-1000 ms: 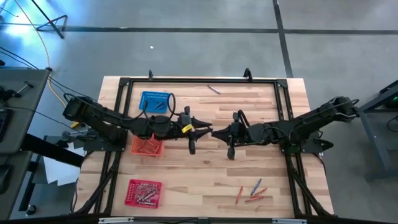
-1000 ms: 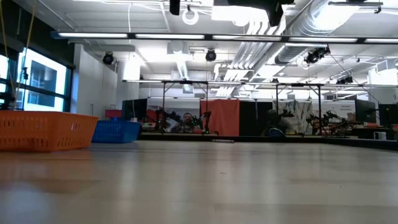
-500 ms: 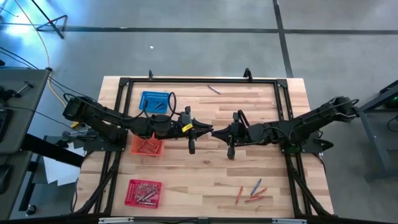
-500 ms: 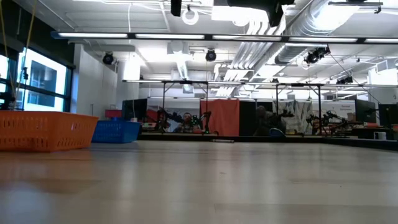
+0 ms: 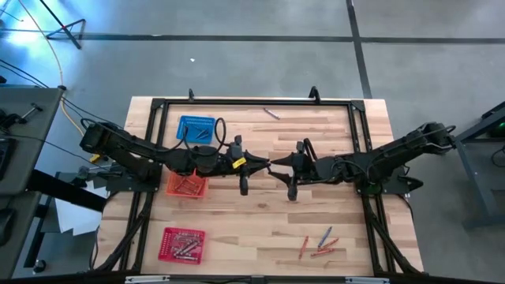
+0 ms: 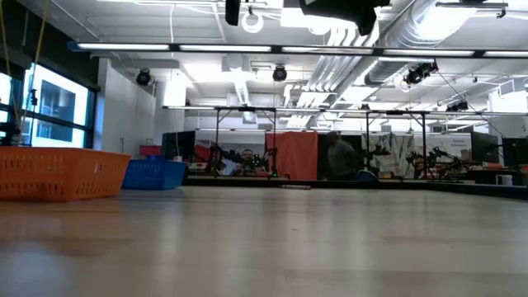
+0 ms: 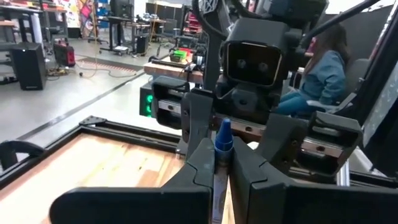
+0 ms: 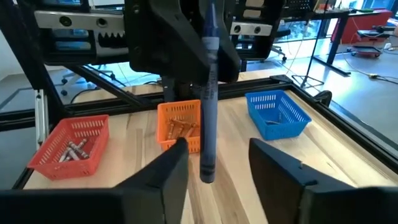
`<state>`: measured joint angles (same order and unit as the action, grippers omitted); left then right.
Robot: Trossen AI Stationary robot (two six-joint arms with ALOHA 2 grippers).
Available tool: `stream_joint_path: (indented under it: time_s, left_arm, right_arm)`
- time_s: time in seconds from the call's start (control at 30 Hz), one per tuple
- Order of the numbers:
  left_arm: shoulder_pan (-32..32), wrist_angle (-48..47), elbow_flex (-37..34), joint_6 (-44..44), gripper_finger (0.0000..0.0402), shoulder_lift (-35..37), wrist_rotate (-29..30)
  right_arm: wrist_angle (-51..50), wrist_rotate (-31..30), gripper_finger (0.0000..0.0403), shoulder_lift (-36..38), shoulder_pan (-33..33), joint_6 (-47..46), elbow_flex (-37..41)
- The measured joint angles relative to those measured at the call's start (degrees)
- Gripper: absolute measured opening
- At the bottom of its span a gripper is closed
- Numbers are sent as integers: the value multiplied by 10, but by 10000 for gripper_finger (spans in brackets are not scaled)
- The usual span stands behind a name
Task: Sort crayons
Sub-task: Put the blue crayon into the blue bin
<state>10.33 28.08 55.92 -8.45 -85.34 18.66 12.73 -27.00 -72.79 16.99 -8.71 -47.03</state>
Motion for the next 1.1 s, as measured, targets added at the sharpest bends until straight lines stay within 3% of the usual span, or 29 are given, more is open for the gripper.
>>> stream_joint_path:
  time_s: [0.2, 0.33, 0.5, 0.6, 0.8, 1.1]
  left_arm:
    - [-6, -17, 0, 20, 1, 2, 41]
    - [-29, -64, 0, 25, 1, 18, 94]
    - [-74, -270, 0, -44, 1, 53, 233]
    - [-118, -432, 0, -121, 1, 67, 268]
    - [-238, -642, 0, -194, 1, 68, 241]
    - [-389, -669, 0, -118, 7, 65, 112]
  right_arm:
    - [-28, -3, 182, 0, 0, -4, 0]
    - [-75, -40, 183, 5, 0, -11, 0]
    - [-190, -64, 182, 32, 0, -71, 0]
    - [-259, -65, 176, 40, 0, -113, 0]
    - [-343, -75, 158, 35, -1, -168, 0]
    - [-347, -78, 142, 33, -1, -174, 0]
